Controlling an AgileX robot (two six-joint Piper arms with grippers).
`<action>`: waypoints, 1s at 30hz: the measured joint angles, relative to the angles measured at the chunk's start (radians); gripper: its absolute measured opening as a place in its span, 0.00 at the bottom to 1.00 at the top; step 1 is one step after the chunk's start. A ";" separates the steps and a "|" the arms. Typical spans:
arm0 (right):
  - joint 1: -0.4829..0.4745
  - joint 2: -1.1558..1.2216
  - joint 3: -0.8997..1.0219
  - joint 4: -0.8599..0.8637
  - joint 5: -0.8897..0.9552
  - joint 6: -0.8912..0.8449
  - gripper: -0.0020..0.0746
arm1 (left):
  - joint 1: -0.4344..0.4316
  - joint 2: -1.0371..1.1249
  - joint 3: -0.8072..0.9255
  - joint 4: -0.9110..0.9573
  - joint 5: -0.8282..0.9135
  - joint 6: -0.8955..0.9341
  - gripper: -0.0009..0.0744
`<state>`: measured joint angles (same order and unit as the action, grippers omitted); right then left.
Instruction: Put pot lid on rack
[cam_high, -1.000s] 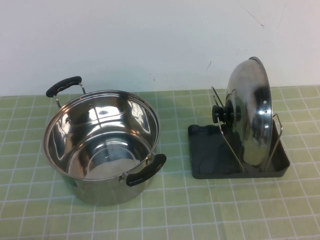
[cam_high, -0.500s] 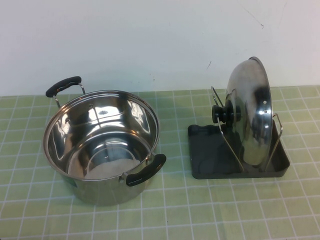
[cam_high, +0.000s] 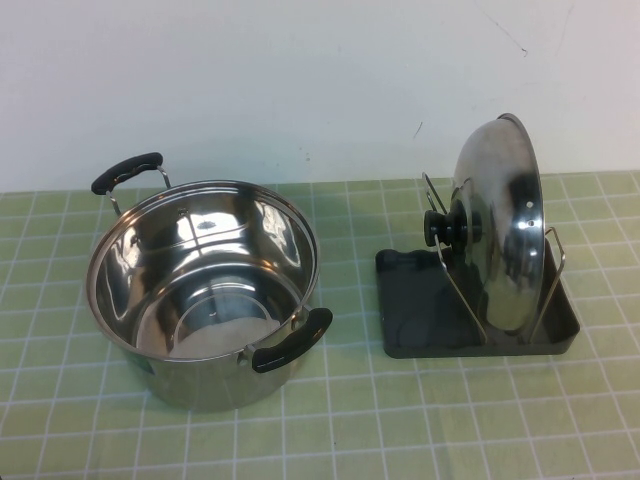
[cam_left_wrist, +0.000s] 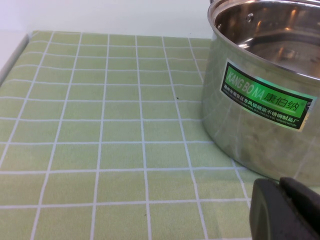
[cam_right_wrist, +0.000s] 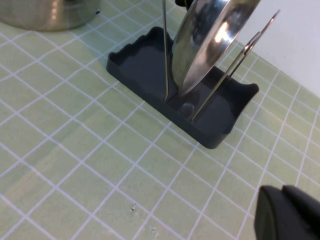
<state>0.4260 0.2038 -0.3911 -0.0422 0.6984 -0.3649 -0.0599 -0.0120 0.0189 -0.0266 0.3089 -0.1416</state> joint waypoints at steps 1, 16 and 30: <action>0.000 0.000 0.000 0.000 0.000 0.000 0.02 | 0.000 0.000 0.000 0.000 0.000 0.000 0.01; 0.000 0.000 0.000 0.000 0.002 0.002 0.02 | 0.000 0.000 0.000 0.000 0.000 0.000 0.01; -0.023 -0.022 0.067 -0.009 -0.057 -0.026 0.02 | 0.000 0.000 0.000 0.000 0.000 0.000 0.01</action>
<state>0.4026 0.1817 -0.3238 -0.0509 0.6419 -0.3906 -0.0599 -0.0120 0.0189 -0.0266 0.3089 -0.1416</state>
